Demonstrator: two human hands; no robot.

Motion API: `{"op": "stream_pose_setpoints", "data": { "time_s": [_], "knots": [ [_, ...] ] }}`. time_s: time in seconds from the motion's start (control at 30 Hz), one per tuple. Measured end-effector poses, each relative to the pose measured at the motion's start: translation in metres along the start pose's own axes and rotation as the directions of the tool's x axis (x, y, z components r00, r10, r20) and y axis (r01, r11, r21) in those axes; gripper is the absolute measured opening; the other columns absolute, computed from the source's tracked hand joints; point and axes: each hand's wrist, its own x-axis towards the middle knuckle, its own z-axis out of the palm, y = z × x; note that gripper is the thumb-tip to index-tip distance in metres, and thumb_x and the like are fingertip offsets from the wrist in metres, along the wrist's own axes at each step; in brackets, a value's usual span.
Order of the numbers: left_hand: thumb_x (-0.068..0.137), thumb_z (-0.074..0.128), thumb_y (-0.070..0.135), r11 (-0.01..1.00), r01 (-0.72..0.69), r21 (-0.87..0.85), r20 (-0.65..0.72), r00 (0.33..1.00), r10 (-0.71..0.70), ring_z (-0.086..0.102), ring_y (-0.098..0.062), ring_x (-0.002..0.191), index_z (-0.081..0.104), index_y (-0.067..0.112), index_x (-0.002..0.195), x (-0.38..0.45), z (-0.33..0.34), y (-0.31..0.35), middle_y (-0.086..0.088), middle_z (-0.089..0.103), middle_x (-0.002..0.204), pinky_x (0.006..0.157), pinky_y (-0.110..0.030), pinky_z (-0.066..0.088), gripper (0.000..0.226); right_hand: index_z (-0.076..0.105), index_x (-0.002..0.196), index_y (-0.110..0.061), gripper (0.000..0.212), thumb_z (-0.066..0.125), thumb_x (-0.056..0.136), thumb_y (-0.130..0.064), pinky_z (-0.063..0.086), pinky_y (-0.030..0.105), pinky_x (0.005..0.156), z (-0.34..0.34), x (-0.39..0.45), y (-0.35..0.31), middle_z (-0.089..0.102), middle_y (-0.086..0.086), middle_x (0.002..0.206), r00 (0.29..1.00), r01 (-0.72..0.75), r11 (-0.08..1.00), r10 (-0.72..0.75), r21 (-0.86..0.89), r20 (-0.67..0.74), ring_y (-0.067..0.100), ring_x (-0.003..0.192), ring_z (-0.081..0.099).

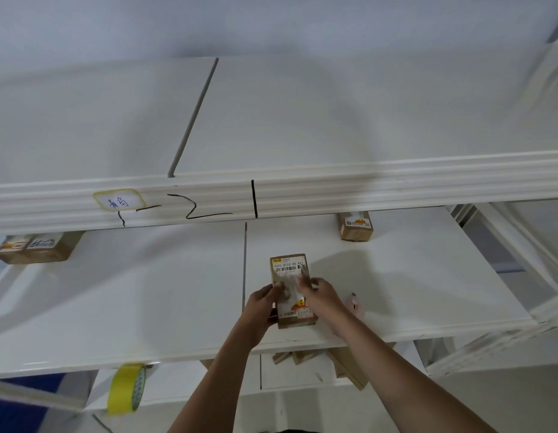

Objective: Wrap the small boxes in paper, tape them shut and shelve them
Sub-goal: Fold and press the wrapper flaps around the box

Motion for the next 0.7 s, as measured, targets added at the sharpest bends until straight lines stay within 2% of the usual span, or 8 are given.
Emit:
{"op": "stream_pose_setpoints", "data": {
  "time_s": [0.1, 0.17, 0.27, 0.33, 0.4, 0.53, 0.63, 0.7],
  "knots": [
    [0.097, 0.062, 0.039, 0.998, -0.043, 0.055, -0.009, 0.999, 0.044, 0.073, -0.029, 0.098, 0.066, 0.013, 0.121, 0.001, 0.006, -0.002, -0.011, 0.076, 0.107, 0.089, -0.048, 0.059, 0.035, 0.065, 0.120, -0.015, 0.039, 0.057, 0.099, -0.047, 0.058, 0.021, 0.060, 0.000, -0.002, 0.002, 0.074, -0.001, 0.100, 0.999, 0.037, 0.987, -0.040, 0.159, 0.015, 0.013, 0.082, 0.074],
    [0.094, 0.067, 0.037, 0.994, -0.078, 0.080, -0.033, 0.996, 0.080, 0.074, -0.030, 0.097, 0.065, 0.009, 0.123, 0.004, 0.008, -0.003, -0.012, 0.076, 0.106, 0.091, -0.051, 0.058, 0.041, 0.066, 0.116, -0.016, 0.034, 0.061, 0.097, -0.044, 0.060, 0.025, 0.062, 0.003, -0.002, 0.004, 0.075, 0.001, 0.097, 0.999, 0.046, 0.972, -0.044, 0.232, -0.013, 0.015, 0.081, 0.075],
    [0.095, 0.066, 0.031, 0.990, -0.107, 0.089, -0.069, 0.991, 0.114, 0.074, -0.029, 0.094, 0.066, 0.005, 0.121, 0.006, 0.010, -0.003, -0.013, 0.076, 0.101, 0.088, -0.047, 0.059, 0.037, 0.067, 0.115, -0.015, 0.036, 0.066, 0.094, -0.044, 0.063, 0.036, 0.073, 0.008, -0.001, 0.002, 0.075, 0.003, 0.099, 0.999, 0.022, 0.956, -0.009, 0.292, -0.044, 0.020, 0.087, 0.074],
    [0.096, 0.065, 0.034, 0.994, -0.079, 0.071, -0.078, 0.993, 0.084, 0.075, -0.029, 0.092, 0.066, 0.006, 0.118, 0.007, 0.012, -0.003, -0.012, 0.077, 0.099, 0.084, -0.043, 0.061, 0.036, 0.063, 0.113, -0.014, 0.037, 0.068, 0.092, -0.045, 0.062, 0.033, 0.067, 0.010, -0.001, -0.001, 0.073, 0.003, 0.099, 0.995, 0.005, 0.956, 0.024, 0.294, -0.096, 0.019, 0.085, 0.073],
    [0.096, 0.065, 0.039, 0.989, -0.036, 0.144, -0.094, 0.994, 0.050, 0.074, -0.025, 0.090, 0.062, 0.010, 0.123, 0.009, 0.014, -0.002, -0.010, 0.076, 0.102, 0.079, -0.037, 0.061, 0.040, 0.054, 0.112, -0.014, 0.043, 0.072, 0.087, -0.044, 0.059, 0.029, 0.061, 0.013, -0.001, -0.002, 0.070, 0.003, 0.103, 0.977, 0.009, 0.974, 0.039, 0.225, -0.208, 0.018, 0.084, 0.071],
    [0.098, 0.063, 0.030, 0.963, -0.028, 0.266, -0.154, 0.985, 0.072, 0.068, -0.017, 0.093, 0.049, 0.016, 0.138, 0.015, 0.014, 0.001, -0.010, 0.069, 0.110, 0.082, -0.033, 0.057, 0.045, 0.036, 0.119, -0.011, 0.062, 0.077, 0.083, -0.039, 0.049, 0.030, 0.069, 0.021, -0.002, -0.001, 0.055, 0.010, 0.112, 0.921, 0.079, 0.997, -0.074, -0.002, -0.381, 0.023, 0.089, 0.056],
    [0.096, 0.059, 0.049, 0.972, -0.003, 0.237, -0.063, 0.998, 0.019, 0.068, -0.021, 0.105, 0.045, 0.021, 0.138, 0.012, 0.017, 0.004, -0.008, 0.065, 0.124, 0.093, -0.038, 0.056, 0.053, 0.046, 0.116, -0.010, 0.048, 0.065, 0.092, -0.047, 0.049, 0.029, 0.070, 0.025, -0.003, -0.005, 0.062, 0.003, 0.102, 0.918, 0.114, 0.988, -0.144, -0.101, -0.370, 0.024, 0.090, 0.065],
    [0.092, 0.061, 0.055, 0.965, 0.016, 0.262, -0.018, 1.000, -0.012, 0.064, -0.020, 0.109, 0.033, 0.030, 0.144, 0.009, 0.017, 0.005, -0.003, 0.059, 0.128, 0.089, -0.034, 0.057, 0.065, 0.063, 0.095, -0.011, 0.039, 0.046, 0.103, -0.045, 0.053, 0.030, 0.068, 0.025, -0.003, -0.008, 0.068, -0.002, 0.085, 0.888, 0.177, 0.968, -0.234, -0.175, -0.396, 0.016, 0.077, 0.067]
  ]
}}
